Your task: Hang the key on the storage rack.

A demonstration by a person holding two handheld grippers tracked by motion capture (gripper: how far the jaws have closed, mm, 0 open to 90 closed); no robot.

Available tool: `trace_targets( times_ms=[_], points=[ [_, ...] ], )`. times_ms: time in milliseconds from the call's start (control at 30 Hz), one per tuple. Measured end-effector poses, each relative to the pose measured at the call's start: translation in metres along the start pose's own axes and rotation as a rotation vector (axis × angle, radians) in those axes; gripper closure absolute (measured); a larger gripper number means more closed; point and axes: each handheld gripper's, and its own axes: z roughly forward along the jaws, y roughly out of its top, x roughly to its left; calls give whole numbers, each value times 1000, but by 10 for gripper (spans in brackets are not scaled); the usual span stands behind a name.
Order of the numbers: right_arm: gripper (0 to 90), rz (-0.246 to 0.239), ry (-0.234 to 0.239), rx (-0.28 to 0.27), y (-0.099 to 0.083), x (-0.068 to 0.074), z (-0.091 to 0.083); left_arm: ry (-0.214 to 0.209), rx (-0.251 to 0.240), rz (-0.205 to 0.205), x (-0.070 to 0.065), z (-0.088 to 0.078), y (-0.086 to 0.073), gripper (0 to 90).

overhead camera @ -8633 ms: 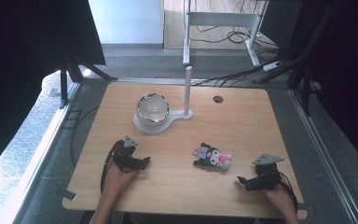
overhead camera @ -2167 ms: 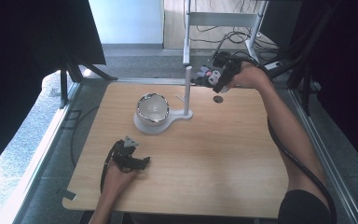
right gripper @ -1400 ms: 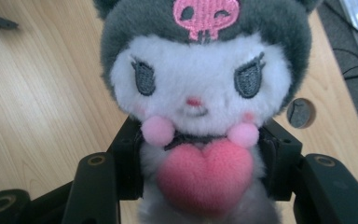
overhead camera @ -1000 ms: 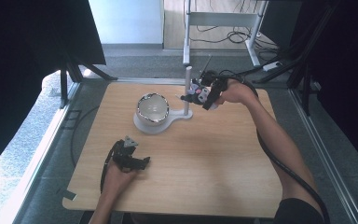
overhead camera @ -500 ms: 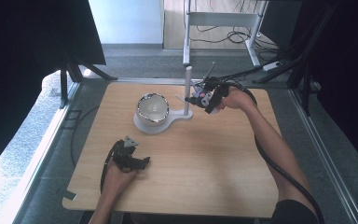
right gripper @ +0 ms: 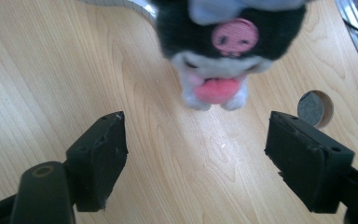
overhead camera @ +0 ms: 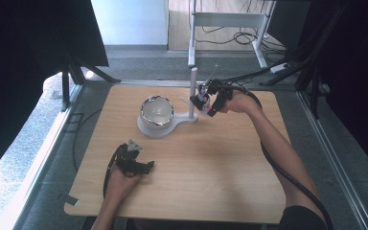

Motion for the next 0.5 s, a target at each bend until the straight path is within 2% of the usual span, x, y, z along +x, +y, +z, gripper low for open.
trace_targets(
  times_ms=[233, 333, 500],
  points=[
    [143, -8, -11, -35, -6, 4, -3, -1, 1, 0, 0, 0, 0, 30],
    [130, -4, -29, -39, -10, 5, -4, -1, 1, 0, 0, 0, 0, 30],
    [97, -14, -26, -44, -15, 10, -7, -1, 1, 0, 0, 0, 0, 30]
  ],
)
